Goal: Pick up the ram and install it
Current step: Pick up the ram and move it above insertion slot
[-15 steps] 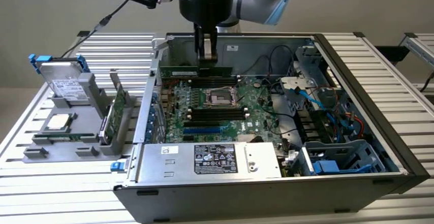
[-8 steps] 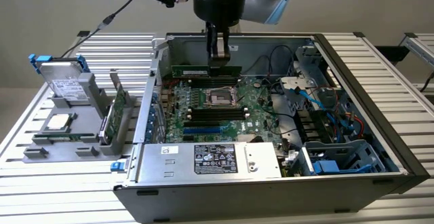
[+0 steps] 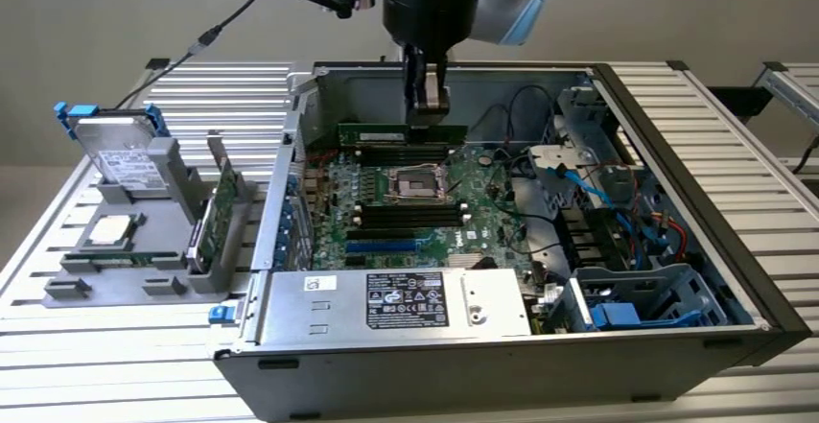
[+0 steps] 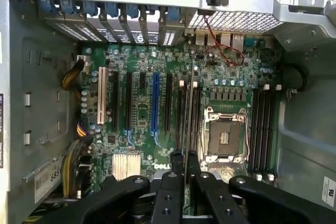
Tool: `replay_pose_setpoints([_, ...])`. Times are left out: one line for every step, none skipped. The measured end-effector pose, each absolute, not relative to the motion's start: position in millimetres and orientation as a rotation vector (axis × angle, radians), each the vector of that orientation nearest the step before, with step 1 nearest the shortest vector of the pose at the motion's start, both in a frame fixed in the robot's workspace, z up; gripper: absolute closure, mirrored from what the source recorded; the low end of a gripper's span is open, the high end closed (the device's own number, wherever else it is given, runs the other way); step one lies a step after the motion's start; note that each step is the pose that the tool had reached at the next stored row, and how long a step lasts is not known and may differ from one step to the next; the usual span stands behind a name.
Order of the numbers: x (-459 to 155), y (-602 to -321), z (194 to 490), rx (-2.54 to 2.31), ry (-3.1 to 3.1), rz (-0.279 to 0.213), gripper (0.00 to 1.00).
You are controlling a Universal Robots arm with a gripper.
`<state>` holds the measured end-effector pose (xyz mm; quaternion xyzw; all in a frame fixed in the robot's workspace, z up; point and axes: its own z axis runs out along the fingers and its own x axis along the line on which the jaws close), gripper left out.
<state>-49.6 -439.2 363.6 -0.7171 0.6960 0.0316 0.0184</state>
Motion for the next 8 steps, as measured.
replay_pose_setpoints([-48,-438,362,-2.226,2.162,0.098,0.86])
replay_pose_setpoints([-46,-437,361,-2.224,2.164,0.098,0.86])
replay_pose_setpoints([-45,-436,360,-2.223,2.165,0.098,0.86])
replay_pose_setpoints([-44,-435,359,-2.222,2.166,0.098,0.86])
replay_pose_setpoints([-42,-434,358,-2.222,2.166,0.098,0.86])
replay_pose_setpoints([-41,-432,356,-2.221,2.167,0.098,0.86])
replay_pose_setpoints([-40,-430,355,-2.22,2.168,0.098,0.86])
replay_pose_setpoints([-40,-428,354,-2.22,2.168,0.098,0.86])
